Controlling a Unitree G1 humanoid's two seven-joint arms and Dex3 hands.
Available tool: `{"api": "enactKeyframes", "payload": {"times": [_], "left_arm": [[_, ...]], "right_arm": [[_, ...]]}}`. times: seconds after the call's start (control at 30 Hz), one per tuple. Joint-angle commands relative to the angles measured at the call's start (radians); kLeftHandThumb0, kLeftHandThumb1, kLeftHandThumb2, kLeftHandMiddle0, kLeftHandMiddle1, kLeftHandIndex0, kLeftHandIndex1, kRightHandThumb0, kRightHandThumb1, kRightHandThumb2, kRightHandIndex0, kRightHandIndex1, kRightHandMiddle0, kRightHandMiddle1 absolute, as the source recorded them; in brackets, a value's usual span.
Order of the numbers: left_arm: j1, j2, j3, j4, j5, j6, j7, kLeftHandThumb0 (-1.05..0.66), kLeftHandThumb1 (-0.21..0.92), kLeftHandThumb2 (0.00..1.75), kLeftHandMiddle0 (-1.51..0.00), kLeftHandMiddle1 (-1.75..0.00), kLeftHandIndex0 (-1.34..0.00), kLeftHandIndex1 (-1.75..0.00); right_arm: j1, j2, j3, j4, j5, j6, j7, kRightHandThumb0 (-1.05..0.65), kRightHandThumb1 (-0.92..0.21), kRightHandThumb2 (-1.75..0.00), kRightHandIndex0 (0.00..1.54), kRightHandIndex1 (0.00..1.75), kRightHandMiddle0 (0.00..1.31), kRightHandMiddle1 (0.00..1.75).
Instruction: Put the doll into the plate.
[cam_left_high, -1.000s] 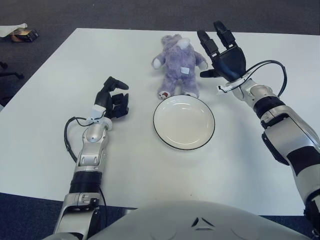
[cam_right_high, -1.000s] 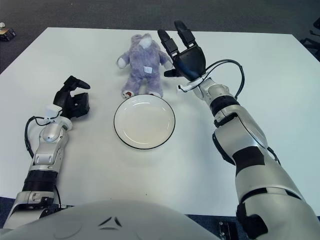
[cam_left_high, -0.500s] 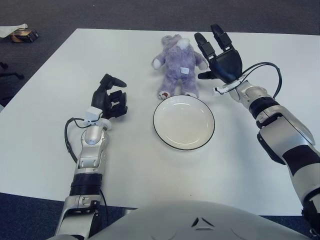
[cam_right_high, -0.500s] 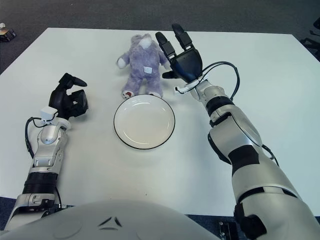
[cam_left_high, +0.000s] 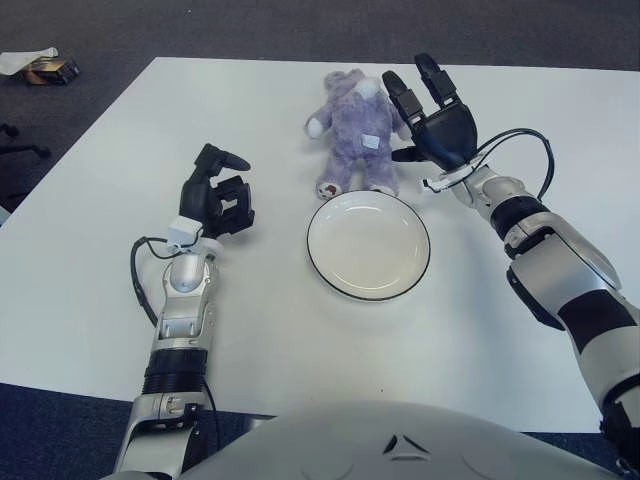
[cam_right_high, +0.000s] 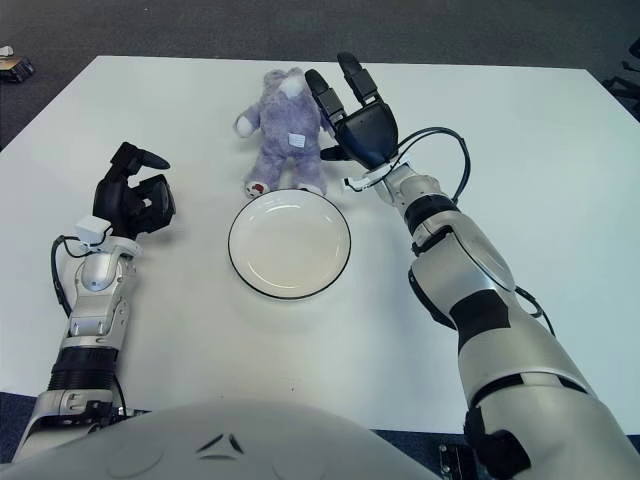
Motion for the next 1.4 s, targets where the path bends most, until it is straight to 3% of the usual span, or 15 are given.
{"api": "enactKeyframes", "payload": {"times": [0.0, 0.37, 0.53, 0.8, 0.93, 1.23, 1.3, 1.37], "left_arm": [[0.103, -0.077, -0.018, 0.055, -0.01, -0.026, 0.011, -0.4, 0.57, 1.0, -1.13, -1.75, -0.42, -1.75], [0.111, -0.101, -0.022, 0.055, -0.043, -0.101, -0.002, -0.41, 0.56, 1.01, -1.16, -1.75, -0.42, -1.75], [0.108, -0.109, -0.024, 0.071, -0.039, -0.159, 0.001, -0.41, 0.54, 1.04, -1.19, -1.75, -0.44, -1.75], [0.105, -0.116, -0.028, 0.084, -0.038, -0.208, 0.002, -0.42, 0.5, 1.09, -1.23, -1.75, -0.47, -1.75], [0.107, -0.113, -0.029, 0.08, -0.04, -0.21, 0.0, -0.42, 0.49, 1.1, -1.24, -1.75, -0.47, -1.75], [0.112, -0.113, -0.029, 0.077, -0.057, -0.21, -0.009, -0.43, 0.49, 1.11, -1.22, -1.75, -0.48, -1.75], [0.111, -0.112, -0.028, 0.077, -0.061, -0.211, -0.013, -0.43, 0.49, 1.11, -1.22, -1.75, -0.48, -1.75], [0.111, -0.112, -0.028, 0.079, -0.064, -0.213, -0.016, -0.43, 0.49, 1.11, -1.22, -1.75, -0.48, -1.75]], "right_arm": [[0.007, 0.009, 0.013, 0.011, 0.0, 0.02, -0.024, -0.94, -0.84, -0.27, 0.0, 0.0, 0.03, 0.02], [0.02, 0.026, 0.023, 0.037, 0.011, 0.034, -0.077, -0.9, -0.79, -0.37, 0.0, 0.0, 0.0, 0.28], [0.028, 0.05, 0.036, 0.05, -0.001, 0.066, -0.154, -0.88, -0.78, -0.4, 0.0, 0.0, 0.0, 0.4], [0.029, 0.066, 0.062, 0.067, -0.012, 0.089, -0.203, -0.83, -0.75, -0.48, 0.01, 0.01, 0.0, 0.41], [0.031, 0.069, 0.076, 0.073, -0.013, 0.098, -0.209, -0.81, -0.75, -0.49, 0.02, 0.02, 0.0, 0.41], [0.033, 0.05, 0.111, 0.084, -0.029, 0.141, -0.213, -0.79, -0.73, -0.52, 0.08, 0.07, 0.0, 0.61], [0.032, 0.047, 0.12, 0.085, -0.033, 0.15, -0.212, -0.78, -0.7, -0.55, 0.08, 0.1, 0.0, 0.65], [0.031, 0.044, 0.132, 0.087, -0.04, 0.161, -0.214, -0.77, -0.67, -0.61, 0.04, 0.24, 0.0, 0.72]]}}
